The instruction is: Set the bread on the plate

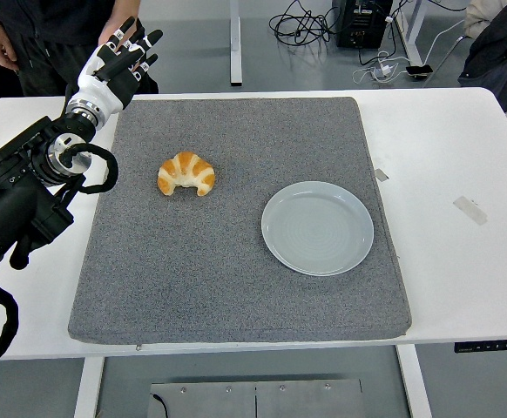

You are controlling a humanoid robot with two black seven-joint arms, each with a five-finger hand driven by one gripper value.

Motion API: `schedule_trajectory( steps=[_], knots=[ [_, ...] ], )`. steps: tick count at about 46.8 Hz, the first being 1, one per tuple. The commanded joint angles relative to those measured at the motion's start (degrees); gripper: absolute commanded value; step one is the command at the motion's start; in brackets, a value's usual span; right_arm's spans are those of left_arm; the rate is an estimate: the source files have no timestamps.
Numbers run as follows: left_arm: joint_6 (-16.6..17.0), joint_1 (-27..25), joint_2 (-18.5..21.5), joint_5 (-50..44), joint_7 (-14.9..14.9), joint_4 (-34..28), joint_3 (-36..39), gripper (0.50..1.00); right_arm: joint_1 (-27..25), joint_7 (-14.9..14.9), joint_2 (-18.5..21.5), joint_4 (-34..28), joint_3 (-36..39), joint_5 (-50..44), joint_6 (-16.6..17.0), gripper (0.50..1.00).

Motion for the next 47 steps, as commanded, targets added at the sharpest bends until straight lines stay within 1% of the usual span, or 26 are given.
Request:
schedule_trajectory(
  steps=[1,39,43,47],
  knots=[
    [0.00,-0.01,0.00,0.00,-0.02,0.00,0.00,0.980,0.00,0.00,0.00,0.00,0.00,-0.07,-0.01,1.000],
    [0.09,-0.10,0.00,-0.09,-0.02,-0.17,-0.45,0.980,0.00,0.00,0.00,0.00,0.00,0.01,-0.01,1.000],
    [0.18,0.08,0.44,0.43,-0.37,-2.45,0.26,0.980,0.00,0.00,0.00,0.00,0.00,0.01,-0.01,1.000],
    [0.44,1.13,2.89,0.88,-0.37,-7.10,1.75,0.980,0.00,0.00,0.00,0.00,0.00,0.01,-0.01,1.000]
  ],
)
